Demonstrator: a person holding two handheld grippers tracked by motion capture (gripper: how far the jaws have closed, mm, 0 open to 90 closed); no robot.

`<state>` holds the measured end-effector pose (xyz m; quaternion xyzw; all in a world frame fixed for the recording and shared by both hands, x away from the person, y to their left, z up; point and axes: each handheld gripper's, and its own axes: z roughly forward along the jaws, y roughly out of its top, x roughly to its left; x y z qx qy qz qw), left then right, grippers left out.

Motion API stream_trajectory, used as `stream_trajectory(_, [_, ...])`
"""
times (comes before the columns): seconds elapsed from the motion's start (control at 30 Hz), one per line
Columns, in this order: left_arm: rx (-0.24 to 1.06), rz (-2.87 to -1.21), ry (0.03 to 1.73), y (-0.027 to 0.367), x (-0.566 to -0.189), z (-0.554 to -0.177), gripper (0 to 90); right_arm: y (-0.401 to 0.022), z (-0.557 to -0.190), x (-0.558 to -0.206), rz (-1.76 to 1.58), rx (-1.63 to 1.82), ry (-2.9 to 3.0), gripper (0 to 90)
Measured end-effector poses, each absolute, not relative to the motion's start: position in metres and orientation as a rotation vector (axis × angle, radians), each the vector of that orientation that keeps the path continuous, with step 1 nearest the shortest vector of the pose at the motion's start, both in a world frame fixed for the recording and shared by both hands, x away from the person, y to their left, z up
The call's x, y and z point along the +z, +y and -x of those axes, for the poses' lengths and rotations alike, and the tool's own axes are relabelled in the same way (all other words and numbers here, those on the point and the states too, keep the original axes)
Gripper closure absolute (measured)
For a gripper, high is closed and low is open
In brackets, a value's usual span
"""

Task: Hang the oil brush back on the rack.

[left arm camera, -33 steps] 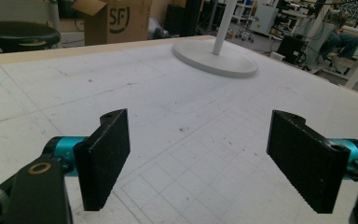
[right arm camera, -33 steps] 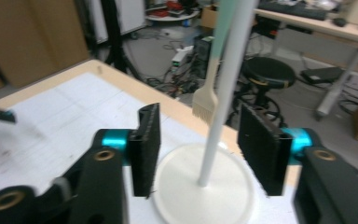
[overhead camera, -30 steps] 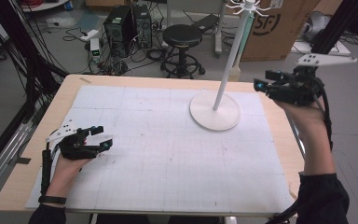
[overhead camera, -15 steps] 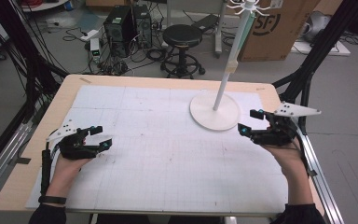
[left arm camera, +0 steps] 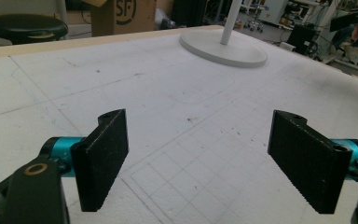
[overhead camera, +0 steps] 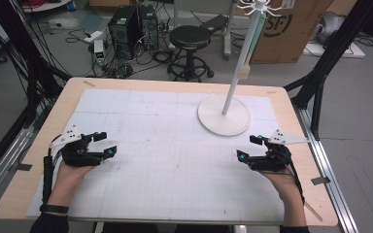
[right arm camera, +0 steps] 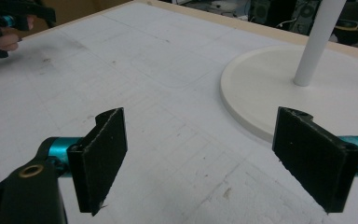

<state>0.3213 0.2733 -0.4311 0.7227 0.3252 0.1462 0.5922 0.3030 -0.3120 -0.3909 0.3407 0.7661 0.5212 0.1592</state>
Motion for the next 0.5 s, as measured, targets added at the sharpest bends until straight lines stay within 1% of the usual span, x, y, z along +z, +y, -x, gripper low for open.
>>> stream_trajectory(0.5, [0.339, -1.685, 0.757, 0.272, -0.432, -0.322, 20.7, -0.315, -0.302, -0.406, -1.011, 1.458, 2.194, 16.8])
